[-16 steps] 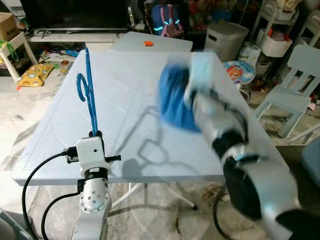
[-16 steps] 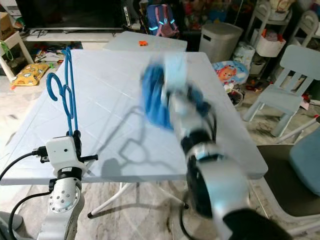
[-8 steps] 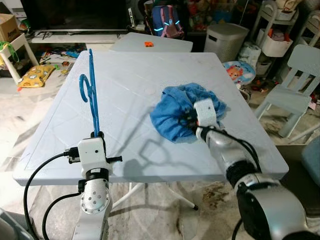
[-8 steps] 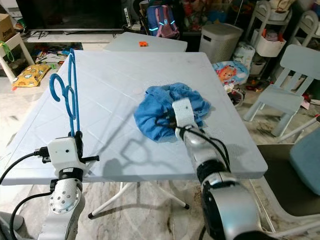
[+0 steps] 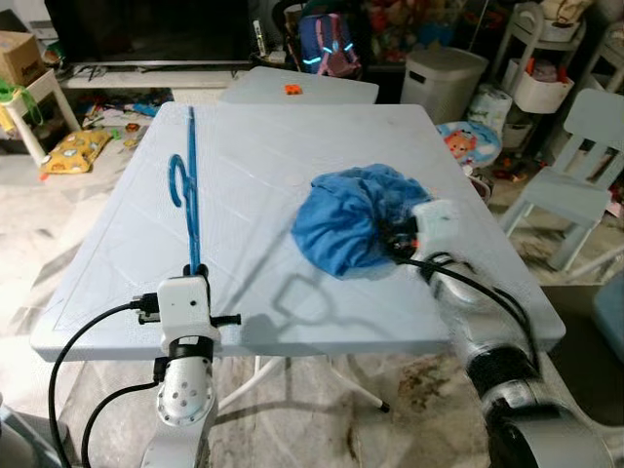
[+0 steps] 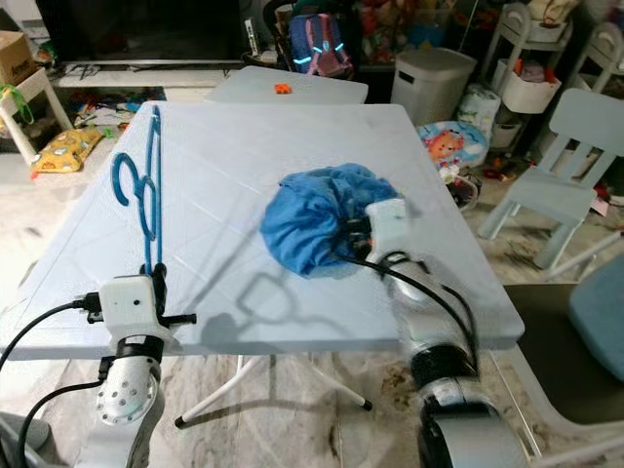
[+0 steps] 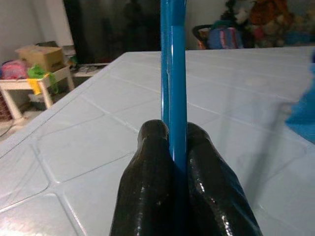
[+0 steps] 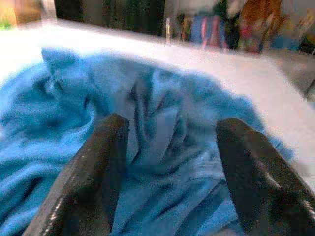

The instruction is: Hang hanger

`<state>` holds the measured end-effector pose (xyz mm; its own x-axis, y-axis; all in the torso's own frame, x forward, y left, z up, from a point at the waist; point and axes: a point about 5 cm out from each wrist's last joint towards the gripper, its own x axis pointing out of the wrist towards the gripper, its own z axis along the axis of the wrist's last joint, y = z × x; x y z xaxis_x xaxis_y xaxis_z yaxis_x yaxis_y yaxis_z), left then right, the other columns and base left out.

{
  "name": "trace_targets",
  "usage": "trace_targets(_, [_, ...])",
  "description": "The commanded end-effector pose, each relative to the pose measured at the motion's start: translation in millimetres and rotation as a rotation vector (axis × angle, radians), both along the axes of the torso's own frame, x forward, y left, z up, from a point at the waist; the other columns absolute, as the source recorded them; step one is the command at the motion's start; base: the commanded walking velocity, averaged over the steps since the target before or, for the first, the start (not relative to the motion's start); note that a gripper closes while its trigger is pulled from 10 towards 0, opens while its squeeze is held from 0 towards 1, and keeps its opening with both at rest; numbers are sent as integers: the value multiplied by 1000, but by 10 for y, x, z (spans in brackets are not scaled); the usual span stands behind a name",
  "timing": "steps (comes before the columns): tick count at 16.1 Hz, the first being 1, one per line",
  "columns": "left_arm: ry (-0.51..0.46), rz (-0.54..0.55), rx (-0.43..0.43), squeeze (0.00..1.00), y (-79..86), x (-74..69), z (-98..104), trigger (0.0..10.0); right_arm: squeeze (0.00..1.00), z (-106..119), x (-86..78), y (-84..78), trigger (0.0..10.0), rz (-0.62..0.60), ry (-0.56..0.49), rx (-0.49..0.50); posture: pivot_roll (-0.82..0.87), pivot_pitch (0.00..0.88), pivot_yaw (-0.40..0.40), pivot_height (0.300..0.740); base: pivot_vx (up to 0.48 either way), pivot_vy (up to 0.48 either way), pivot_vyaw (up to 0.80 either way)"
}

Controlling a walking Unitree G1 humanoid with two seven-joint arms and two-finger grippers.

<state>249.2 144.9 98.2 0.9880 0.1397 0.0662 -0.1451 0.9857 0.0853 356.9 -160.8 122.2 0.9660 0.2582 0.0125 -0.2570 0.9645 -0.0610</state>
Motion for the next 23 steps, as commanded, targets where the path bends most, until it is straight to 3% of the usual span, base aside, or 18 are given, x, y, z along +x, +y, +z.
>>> trace_targets(1, [29,-40,5,0,-33,-15,-36,10000,1000,52,-45,-42,10000,-6,-25,45,-17,0,3,740,0,0,0])
trace_targets(5, [-2,-125,-3,0,-106,54,117,10000,1000,-9,-162,52,10000,18,-14,68,-17,0,17,740,0,0,0])
trace_targets(6, [-11,-131,-10,0,-118,74,161,10000,702,-1,-176,108,10000,43,-14,69,-14,0,16,740,0,0,0])
trace_targets(7, [-20,-138,-15,0,-129,81,196,10000,0,20,-205,157,10000,66,-12,73,-11,0,15,740,0,0,0])
trace_targets(16, [-4,-157,-5,0,-154,86,207,10000,0,31,-232,216,10000,66,13,73,-2,0,13,740,0,0,0])
trace_targets(23, [4,-167,0,0,-170,88,198,10000,0,1,-249,214,10000,59,29,70,-1,0,16,740,-269,0,0])
